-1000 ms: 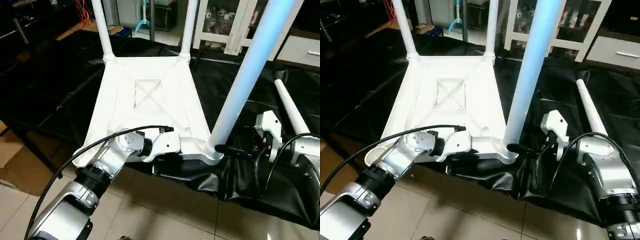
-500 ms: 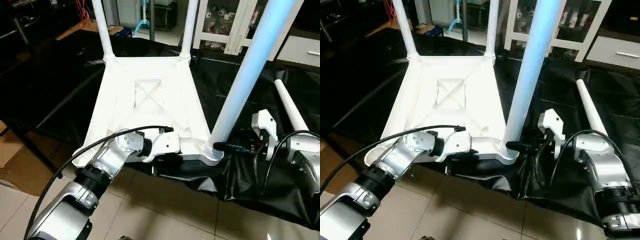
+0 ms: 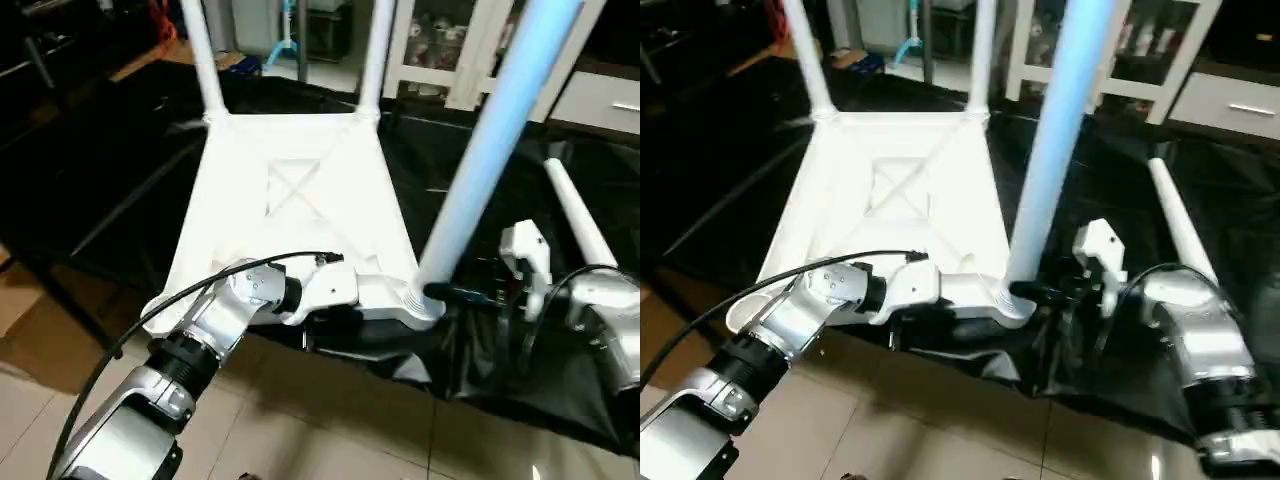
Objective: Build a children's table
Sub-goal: Rotate leg to tighten
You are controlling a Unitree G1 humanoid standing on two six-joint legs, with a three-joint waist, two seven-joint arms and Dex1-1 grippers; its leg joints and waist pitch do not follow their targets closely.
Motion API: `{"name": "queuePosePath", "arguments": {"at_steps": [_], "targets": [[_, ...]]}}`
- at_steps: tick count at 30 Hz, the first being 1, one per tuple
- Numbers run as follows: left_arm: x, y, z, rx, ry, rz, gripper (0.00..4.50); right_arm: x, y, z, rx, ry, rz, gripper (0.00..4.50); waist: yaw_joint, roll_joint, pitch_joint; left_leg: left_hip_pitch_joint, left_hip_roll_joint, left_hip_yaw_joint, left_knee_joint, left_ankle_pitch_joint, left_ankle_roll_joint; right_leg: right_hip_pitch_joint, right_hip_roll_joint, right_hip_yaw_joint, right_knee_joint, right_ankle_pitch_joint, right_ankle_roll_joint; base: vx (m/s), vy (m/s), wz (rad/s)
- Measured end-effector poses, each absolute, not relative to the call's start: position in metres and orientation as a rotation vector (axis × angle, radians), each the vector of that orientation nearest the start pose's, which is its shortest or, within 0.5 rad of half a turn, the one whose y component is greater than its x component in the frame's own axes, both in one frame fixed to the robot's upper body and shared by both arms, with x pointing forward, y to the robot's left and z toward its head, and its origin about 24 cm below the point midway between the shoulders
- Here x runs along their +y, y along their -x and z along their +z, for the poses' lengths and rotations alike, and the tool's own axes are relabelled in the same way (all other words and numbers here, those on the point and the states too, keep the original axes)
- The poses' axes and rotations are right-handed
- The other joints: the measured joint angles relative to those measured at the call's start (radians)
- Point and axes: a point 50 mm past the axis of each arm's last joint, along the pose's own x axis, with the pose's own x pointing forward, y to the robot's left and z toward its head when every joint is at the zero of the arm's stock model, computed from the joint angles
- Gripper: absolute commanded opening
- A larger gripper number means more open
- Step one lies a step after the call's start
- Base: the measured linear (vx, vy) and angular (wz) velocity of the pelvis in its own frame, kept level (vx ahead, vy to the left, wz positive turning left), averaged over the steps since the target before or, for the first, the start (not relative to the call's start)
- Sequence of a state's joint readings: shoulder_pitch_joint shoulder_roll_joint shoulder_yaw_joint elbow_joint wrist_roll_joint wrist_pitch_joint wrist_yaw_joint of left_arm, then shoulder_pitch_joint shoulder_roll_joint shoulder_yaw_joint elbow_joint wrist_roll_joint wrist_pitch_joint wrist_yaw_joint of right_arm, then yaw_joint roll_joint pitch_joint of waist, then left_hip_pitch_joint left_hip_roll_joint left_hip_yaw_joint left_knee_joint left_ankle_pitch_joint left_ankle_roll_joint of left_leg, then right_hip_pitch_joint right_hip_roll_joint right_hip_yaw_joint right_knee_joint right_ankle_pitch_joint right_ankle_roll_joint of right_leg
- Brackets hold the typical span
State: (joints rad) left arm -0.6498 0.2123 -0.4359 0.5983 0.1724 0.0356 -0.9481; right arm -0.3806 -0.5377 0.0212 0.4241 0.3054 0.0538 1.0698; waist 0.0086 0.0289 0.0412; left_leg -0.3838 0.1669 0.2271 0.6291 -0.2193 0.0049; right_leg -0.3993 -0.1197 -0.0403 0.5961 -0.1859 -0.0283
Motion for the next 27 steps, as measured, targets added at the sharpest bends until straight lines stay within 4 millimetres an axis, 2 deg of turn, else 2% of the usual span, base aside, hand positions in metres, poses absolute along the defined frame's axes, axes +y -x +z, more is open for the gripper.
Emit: {"name": "queuePosePath", "arguments": {"at_steps": [3, 5, 6, 9, 13, 15, 18, 23, 27], "targets": [[0.053, -0.327, 0.051, 0.369, -0.580, -1.196, 0.00, -0.207, -0.310, 0.067, 0.150, 0.130, 0.769, 1.85, -0.031, -0.003, 0.000, 0.000, -0.001, 0.000, 0.000, -0.001, -0.005, -0.001, 0.000, 0.000, -0.004, 0.000, 0.000, 0.000, 0.000, 0.00], [0.047, -0.328, 0.049, 0.395, -0.533, -1.144, 0.00, -0.202, -0.314, 0.064, 0.144, 0.120, 0.680, 1.85, -0.041, -0.005, -0.001, 0.000, -0.001, -0.001, -0.001, -0.001, -0.005, 0.000, 0.000, 0.000, -0.006, 0.000, 0.000, 0.000, 0.000, 0.00], [0.043, -0.332, 0.050, 0.416, -0.517, -1.094, 0.00, -0.194, -0.320, 0.062, 0.136, 0.104, 0.602, 1.85, -0.051, -0.007, -0.001, 0.000, -0.001, -0.002, 0.000, -0.001, -0.006, -0.001, 0.001, 0.000, -0.007, 0.000, 0.000, 0.000, 0.000, 0.00], [0.032, -0.341, 0.052, 0.476, -0.443, -0.941, 0.00, -0.162, -0.342, 0.059, 0.124, 0.081, 0.367, 1.85, -0.091, 0.001, -0.002, -0.002, -0.003, -0.006, -0.002, 0.000, -0.007, -0.004, 0.001, -0.002, -0.015, -0.001, 0.003, 0.000, 0.000, 0.00], [0.021, -0.344, 0.053, 0.492, -0.378, -0.854, 0.00, -0.141, -0.358, 0.060, 0.122, 0.061, 0.206, 1.85, -0.130, 0.002, -0.002, -0.004, -0.006, -0.014, -0.003, 0.000, -0.006, -0.004, 0.001, -0.006, -0.021, 0.006, -0.003, 0.000, 0.000, 0.00], [0.022, -0.346, 0.054, 0.495, -0.356, -0.820, 0.00, -0.130, -0.364, 0.062, 0.120, 0.053, 0.161, 1.85, -0.144, 0.001, -0.001, -0.005, -0.007, -0.016, -0.003, 0.000, -0.006, -0.005, 0.000, -0.006, -0.020, 0.009, -0.003, 0.000, 0.000, 0.00], [0.024, -0.347, 0.056, 0.497, -0.345, -0.801, 0.00, -0.123, -0.367, 0.063, 0.115, 0.061, 0.138, 1.85, -0.149, 0.001, -0.001, -0.006, -0.007, -0.020, -0.004, -0.001, -0.006, -0.005, 0.000, -0.011, -0.020, 0.010, -0.003, 0.000, 0.000, 0.00], [0.027, -0.349, 0.058, 0.497, -0.334, -0.783, 0.00, -0.116, -0.369, 0.065, 0.098, 0.067, 0.114, 1.85, -0.146, 0.000, -0.001, -0.009, -0.006, -0.025, -0.005, 0.001, -0.001, -0.005, -0.002, -0.024, -0.020, 0.016, -0.004, 0.000, 0.000, 0.00], [0.028, -0.350, 0.059, 0.497, -0.333, -0.769, 0.00, -0.112, -0.371, 0.064, 0.083, 0.079, 0.096, 1.85, -0.145, 0.001, -0.001, -0.010, -0.005, -0.026, -0.006, 0.002, -0.001, -0.005, -0.002, -0.027, -0.020, 0.016, -0.004, 0.000, 0.000, 0.00]]}}
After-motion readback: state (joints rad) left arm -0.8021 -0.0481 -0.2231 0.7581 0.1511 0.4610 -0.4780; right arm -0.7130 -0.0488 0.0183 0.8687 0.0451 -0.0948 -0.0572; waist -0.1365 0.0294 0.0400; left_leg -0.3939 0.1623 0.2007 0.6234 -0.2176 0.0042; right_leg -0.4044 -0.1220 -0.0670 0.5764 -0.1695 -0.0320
